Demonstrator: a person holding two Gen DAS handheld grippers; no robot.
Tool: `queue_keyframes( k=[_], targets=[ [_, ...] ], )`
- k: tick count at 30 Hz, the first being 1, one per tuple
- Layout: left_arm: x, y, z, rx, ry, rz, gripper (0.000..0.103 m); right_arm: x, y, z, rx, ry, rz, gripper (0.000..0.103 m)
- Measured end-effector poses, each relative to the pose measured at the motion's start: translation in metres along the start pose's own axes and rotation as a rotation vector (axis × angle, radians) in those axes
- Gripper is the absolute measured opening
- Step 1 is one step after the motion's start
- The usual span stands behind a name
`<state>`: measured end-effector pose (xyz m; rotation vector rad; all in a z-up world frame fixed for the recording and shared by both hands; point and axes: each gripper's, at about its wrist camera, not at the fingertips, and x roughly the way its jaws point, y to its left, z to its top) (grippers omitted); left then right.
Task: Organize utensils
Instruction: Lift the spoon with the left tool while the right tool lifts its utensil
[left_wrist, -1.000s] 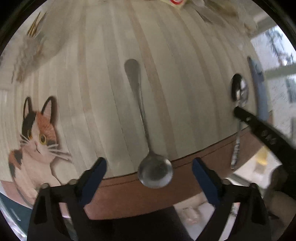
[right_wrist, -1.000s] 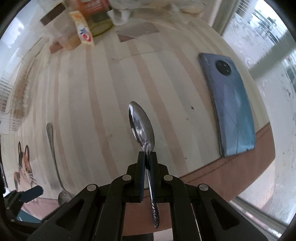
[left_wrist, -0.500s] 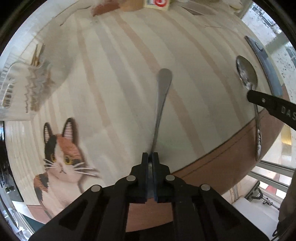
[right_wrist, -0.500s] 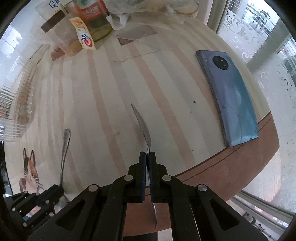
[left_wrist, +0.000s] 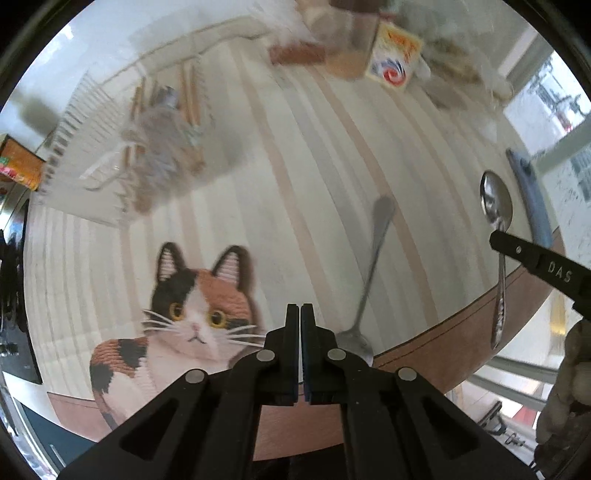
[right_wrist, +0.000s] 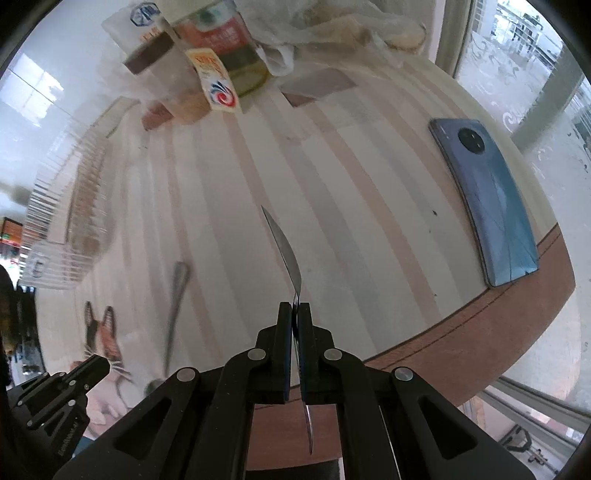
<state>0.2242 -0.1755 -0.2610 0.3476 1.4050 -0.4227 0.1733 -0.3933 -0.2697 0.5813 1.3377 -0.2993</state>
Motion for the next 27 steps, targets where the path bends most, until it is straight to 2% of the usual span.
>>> queue_keyframes(
  k=[4, 7, 9, 11, 12, 15, 17, 22, 23, 24, 27],
  targets=[
    [-0.014, 0.014, -0.005, -0.015, -0.015, -0.026, 0.000, -0.013, 0.006, 0.004, 0.006, -0.021, 0.027, 0.003],
    [-0.001, 0.007, -0.002, -0.036, 0.034, -0.136, 0.002, -0.016, 0.008, 0.006, 0.008, -0.021, 0.028, 0.003],
    [0.014, 0.004, -0.007, -0.043, 0.101, -0.200, 0.010, -0.015, 0.009, 0.008, 0.011, -0.013, 0.027, 0.003],
    [0.027, -0.007, -0.009, -0.019, 0.154, -0.203, 0.031, -0.015, 0.008, 0.007, 0.010, -0.008, 0.019, 0.003],
    [0.033, -0.011, -0.012, -0.006, 0.170, -0.199, 0.035, -0.015, 0.007, 0.005, 0.012, -0.004, 0.015, 0.003],
    [0.047, -0.023, -0.018, 0.038, 0.210, -0.179, 0.036, -0.007, 0.004, 0.001, 0.031, 0.004, 0.008, 0.003],
    [0.046, -0.034, -0.018, 0.095, 0.193, -0.139, 0.042, -0.004, -0.001, 0.000, 0.043, 0.012, 0.003, 0.003],
    [0.047, -0.047, -0.019, 0.161, 0.178, -0.063, 0.041, 0.002, -0.010, -0.004, 0.059, 0.021, -0.009, 0.003],
    [0.047, -0.049, -0.019, 0.173, 0.172, -0.050, 0.028, 0.002, -0.011, -0.004, 0.064, 0.021, -0.009, 0.003],
    [0.044, -0.050, -0.019, 0.184, 0.154, -0.049, 0.021, 0.003, -0.012, -0.006, 0.068, 0.020, -0.010, 0.003],
    [0.042, -0.051, -0.016, 0.191, 0.145, -0.038, 0.014, 0.003, -0.016, -0.006, 0.076, 0.017, -0.015, 0.003]
  ],
)
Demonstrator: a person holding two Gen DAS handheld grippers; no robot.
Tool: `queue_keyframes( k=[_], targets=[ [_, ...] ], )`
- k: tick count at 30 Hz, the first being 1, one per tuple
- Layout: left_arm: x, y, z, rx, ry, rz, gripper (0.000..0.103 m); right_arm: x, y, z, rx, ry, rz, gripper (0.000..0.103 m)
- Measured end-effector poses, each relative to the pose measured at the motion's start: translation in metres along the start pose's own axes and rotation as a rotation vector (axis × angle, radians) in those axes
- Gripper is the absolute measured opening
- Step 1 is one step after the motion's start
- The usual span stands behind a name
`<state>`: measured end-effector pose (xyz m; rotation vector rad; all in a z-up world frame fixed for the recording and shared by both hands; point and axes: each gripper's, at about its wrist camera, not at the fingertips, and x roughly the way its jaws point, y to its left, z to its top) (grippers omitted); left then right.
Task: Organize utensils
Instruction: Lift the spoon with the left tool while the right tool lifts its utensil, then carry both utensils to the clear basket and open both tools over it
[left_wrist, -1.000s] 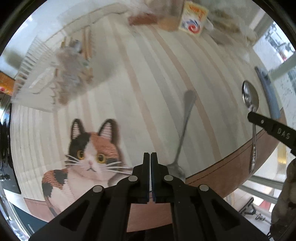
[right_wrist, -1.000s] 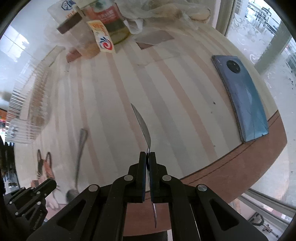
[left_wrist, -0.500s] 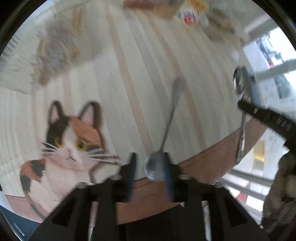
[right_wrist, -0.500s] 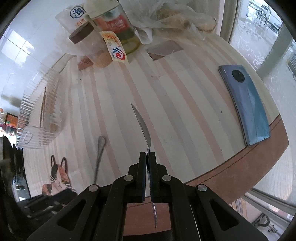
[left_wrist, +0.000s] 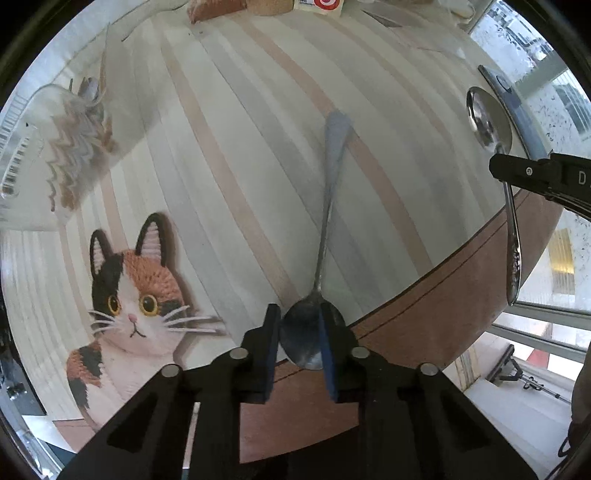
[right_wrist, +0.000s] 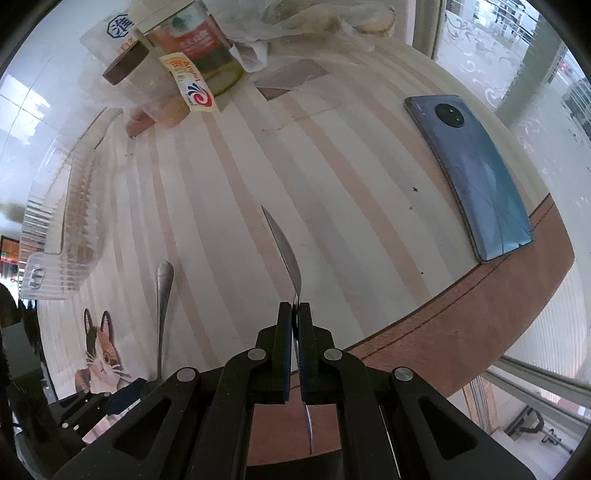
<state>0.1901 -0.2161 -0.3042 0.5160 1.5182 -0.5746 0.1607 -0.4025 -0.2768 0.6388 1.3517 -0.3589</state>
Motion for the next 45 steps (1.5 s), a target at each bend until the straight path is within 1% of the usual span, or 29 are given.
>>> queue_keyframes(
  k=[1, 5, 8, 16, 19, 22, 25, 30, 35, 45],
  targets=[
    [-0.003, 0.000, 0.001, -0.004, -0.011, -0.002, 0.010, 0.000, -0.001, 0.000, 0.002, -0.001, 0.000, 0.003],
    [-0.015, 0.008, -0.001, -0.017, -0.036, -0.015, 0.003, -0.001, -0.001, 0.001, 0.014, -0.008, 0.001, 0.003],
    [-0.029, 0.020, -0.001, -0.040, -0.056, -0.031, 0.000, -0.004, -0.001, 0.001, 0.020, -0.017, 0.007, 0.003],
    [-0.062, 0.049, -0.001, -0.086, -0.112, -0.035, 0.000, -0.014, 0.002, 0.005, 0.025, -0.042, 0.022, 0.003],
    [-0.068, 0.051, -0.005, -0.096, -0.135, -0.035, 0.000, -0.016, 0.005, 0.006, 0.023, -0.047, 0.024, 0.003],
    [-0.077, 0.051, 0.000, -0.097, -0.163, -0.028, 0.000, -0.019, 0.007, 0.007, 0.018, -0.052, 0.026, 0.003],
    [-0.085, 0.047, -0.002, -0.089, -0.197, -0.018, 0.000, -0.023, 0.010, 0.009, 0.013, -0.060, 0.030, 0.003],
    [-0.099, 0.044, 0.010, -0.091, -0.239, -0.012, 0.000, -0.032, 0.017, 0.013, 0.002, -0.078, 0.036, 0.003],
    [-0.116, 0.049, 0.022, -0.104, -0.285, -0.006, 0.000, -0.046, 0.028, 0.022, -0.012, -0.102, 0.045, 0.003],
    [-0.162, 0.080, 0.047, -0.164, -0.396, -0.011, 0.000, -0.078, 0.070, 0.053, -0.065, -0.172, 0.087, 0.003]
  ],
)
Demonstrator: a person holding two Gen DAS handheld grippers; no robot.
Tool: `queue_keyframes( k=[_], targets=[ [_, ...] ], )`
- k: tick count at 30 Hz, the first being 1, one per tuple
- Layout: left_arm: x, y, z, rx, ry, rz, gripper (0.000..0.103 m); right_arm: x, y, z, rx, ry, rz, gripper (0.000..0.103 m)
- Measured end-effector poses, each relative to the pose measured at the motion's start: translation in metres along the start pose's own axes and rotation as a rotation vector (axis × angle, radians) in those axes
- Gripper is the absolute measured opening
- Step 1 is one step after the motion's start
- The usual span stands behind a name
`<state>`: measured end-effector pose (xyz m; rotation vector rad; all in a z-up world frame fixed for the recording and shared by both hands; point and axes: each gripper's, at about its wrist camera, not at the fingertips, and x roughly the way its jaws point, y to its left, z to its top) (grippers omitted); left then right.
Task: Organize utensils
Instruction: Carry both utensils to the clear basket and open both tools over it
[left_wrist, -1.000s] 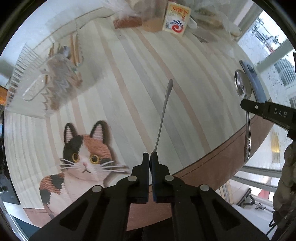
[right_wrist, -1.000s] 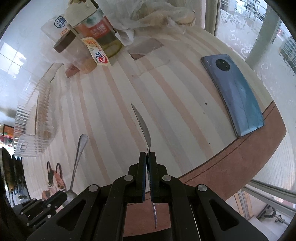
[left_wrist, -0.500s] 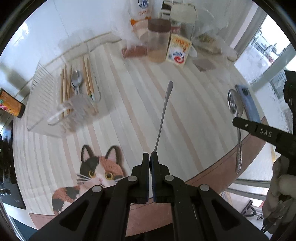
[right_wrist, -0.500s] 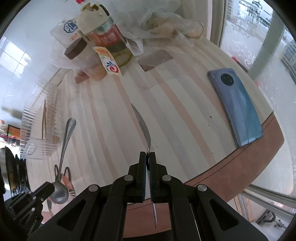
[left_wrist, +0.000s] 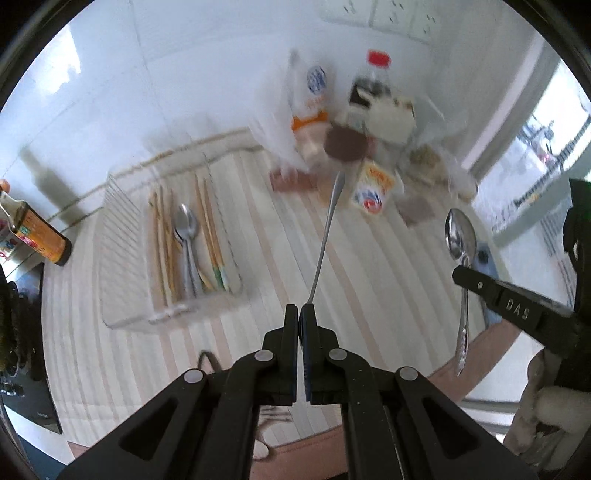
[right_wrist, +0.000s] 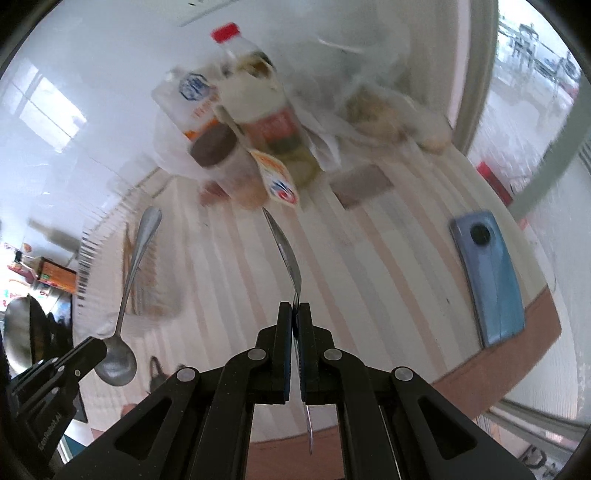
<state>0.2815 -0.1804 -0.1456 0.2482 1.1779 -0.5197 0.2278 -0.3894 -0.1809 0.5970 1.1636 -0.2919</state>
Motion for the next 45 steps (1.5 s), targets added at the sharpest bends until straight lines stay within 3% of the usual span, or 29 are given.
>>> queue_keyframes(
  k=[9, 16, 25, 33, 37, 39, 41, 43, 45],
  targets=[
    [-0.021, 0.054, 0.036, -0.116, -0.078, 0.043, 0.000, 0.002, 0.068, 0.039, -0.085, -0.026, 0.081, 0.003],
    [-0.019, 0.107, 0.058, -0.222, -0.090, 0.093, 0.000, 0.024, 0.133, 0.072, -0.142, -0.005, 0.161, 0.003],
    [0.006, 0.155, 0.068, -0.330, -0.052, 0.114, 0.000, 0.075, 0.206, 0.101, -0.163, 0.110, 0.270, 0.003],
    [0.033, 0.176, 0.066, -0.394, 0.005, 0.090, 0.000, 0.131, 0.246, 0.094, -0.213, 0.280, 0.300, 0.003],
    [0.034, 0.187, 0.058, -0.453, 0.028, 0.136, 0.006, 0.147, 0.253, 0.083, -0.245, 0.333, 0.261, 0.004],
    [0.035, 0.192, 0.052, -0.475, 0.036, 0.179, 0.014, 0.149, 0.252, 0.079, -0.251, 0.335, 0.250, 0.005],
    [0.036, 0.195, 0.047, -0.483, 0.048, 0.222, 0.047, 0.148, 0.251, 0.077, -0.269, 0.325, 0.229, 0.007],
    [0.035, 0.197, 0.042, -0.478, 0.039, 0.273, 0.057, 0.144, 0.248, 0.074, -0.289, 0.310, 0.204, 0.014],
    [0.036, 0.198, 0.038, -0.467, 0.034, 0.314, 0.057, 0.137, 0.244, 0.072, -0.318, 0.275, 0.164, 0.020]
  ],
)
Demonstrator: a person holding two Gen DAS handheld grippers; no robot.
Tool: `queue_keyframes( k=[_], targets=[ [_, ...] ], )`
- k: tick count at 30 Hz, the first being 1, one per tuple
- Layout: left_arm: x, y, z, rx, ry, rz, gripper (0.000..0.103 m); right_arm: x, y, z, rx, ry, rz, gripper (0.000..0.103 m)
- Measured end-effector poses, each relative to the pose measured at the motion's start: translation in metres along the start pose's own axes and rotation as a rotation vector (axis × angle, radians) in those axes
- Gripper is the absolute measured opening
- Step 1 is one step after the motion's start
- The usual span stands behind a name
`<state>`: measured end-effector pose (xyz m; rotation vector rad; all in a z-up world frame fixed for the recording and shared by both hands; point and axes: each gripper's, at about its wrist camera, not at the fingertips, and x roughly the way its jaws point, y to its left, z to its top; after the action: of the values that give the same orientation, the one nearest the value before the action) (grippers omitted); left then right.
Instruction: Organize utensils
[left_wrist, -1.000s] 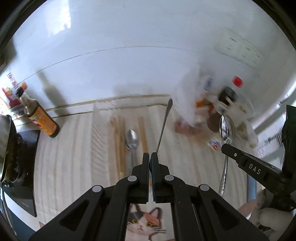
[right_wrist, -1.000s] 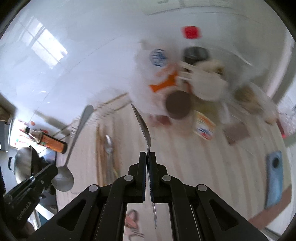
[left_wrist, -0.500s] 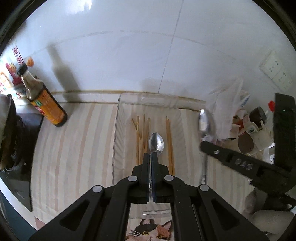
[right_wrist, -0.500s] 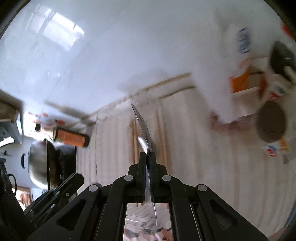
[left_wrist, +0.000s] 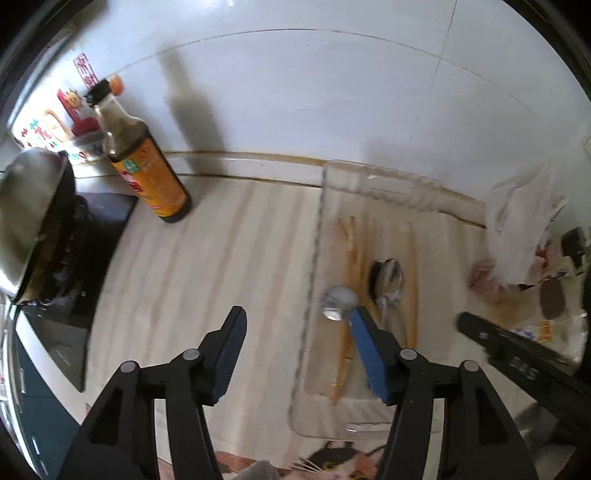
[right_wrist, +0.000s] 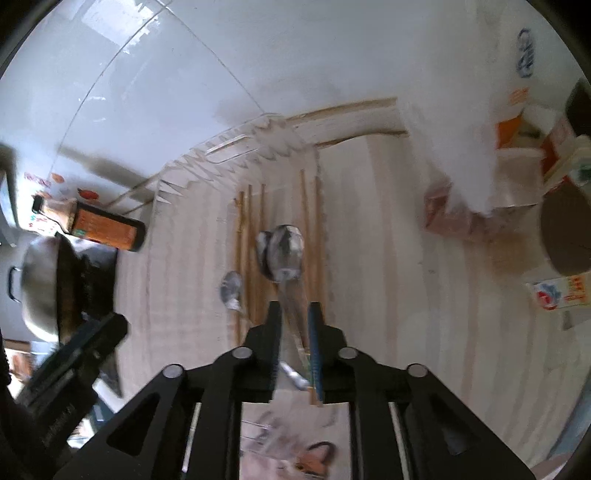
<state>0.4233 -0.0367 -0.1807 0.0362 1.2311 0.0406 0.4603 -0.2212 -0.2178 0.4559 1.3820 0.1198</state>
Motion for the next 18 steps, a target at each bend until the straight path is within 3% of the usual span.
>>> queue_keyframes(
  k=[3, 4, 6, 9, 10, 11, 13, 18],
  targets=[
    [0.002, 0.001, -0.005, 0.009, -0.012, 0.030, 0.062, -0.006, 0.002, -0.009, -0.049, -0.031, -0.077, 0.027],
    [0.002, 0.001, -0.008, 0.017, -0.021, 0.039, 0.073, -0.008, 0.002, -0.012, -0.067, -0.044, -0.106, 0.029],
    [0.001, 0.001, -0.012, 0.023, -0.040, 0.057, 0.081, -0.012, 0.002, -0.018, -0.102, -0.065, -0.154, 0.034],
    [0.000, 0.002, -0.019, 0.033, -0.052, 0.077, 0.100, -0.018, -0.001, -0.028, -0.135, -0.093, -0.207, 0.055],
    [0.001, 0.001, -0.022, 0.036, -0.054, 0.076, 0.103, -0.020, -0.002, -0.030, -0.140, -0.101, -0.217, 0.067],
    [0.001, 0.000, -0.025, 0.038, -0.053, 0.079, 0.103, -0.022, -0.004, -0.033, -0.146, -0.111, -0.226, 0.079],
    [0.000, -0.001, -0.029, 0.042, -0.052, 0.084, 0.103, -0.027, -0.006, -0.039, -0.157, -0.129, -0.239, 0.091],
    [-0.015, 0.003, -0.045, 0.034, -0.083, 0.086, 0.103, -0.041, -0.003, -0.055, -0.182, -0.175, -0.288, 0.102]
  ],
)
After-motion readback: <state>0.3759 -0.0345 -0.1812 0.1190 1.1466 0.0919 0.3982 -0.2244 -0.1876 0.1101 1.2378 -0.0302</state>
